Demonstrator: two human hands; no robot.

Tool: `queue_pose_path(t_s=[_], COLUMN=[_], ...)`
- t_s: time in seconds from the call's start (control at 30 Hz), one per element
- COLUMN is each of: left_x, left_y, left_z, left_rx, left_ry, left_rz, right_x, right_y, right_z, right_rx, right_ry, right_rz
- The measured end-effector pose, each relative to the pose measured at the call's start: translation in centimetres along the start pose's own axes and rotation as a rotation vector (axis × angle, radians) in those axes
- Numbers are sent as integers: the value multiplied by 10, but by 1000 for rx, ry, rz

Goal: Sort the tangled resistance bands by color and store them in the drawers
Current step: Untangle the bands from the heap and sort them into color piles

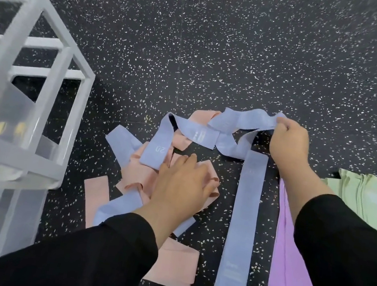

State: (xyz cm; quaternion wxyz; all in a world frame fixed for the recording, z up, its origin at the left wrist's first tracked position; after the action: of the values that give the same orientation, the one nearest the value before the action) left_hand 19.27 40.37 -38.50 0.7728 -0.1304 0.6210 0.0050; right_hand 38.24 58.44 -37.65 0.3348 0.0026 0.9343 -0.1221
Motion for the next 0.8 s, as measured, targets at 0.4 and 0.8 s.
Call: queue_pose_path(t_s=[0.4,0.8], left_x=[-89,-202], left_y=[-10,-46], left_z=[-12,55], left_rx=[-185,-29], left_ry=[-542,-1163], left_rz=[257,244], right_x=[-52,-97], right_y=[-91,-184], right_z=[-107,-127], right_rx=[-111,-133], right_ry=[687,835], right_rz=[-20,-99])
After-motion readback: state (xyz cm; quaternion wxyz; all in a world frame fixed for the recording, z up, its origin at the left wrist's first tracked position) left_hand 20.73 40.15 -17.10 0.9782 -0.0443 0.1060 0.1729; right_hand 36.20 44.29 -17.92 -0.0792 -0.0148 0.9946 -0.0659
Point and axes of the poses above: each hand's wrist, its own y-axis towards the middle knuckle, its own x-axis out of the palm, z = x × y, the point moved 10 cm from there along y, towards the middle knuckle, and after that the axes turned 1 degree about z, right-handed, at the moved point
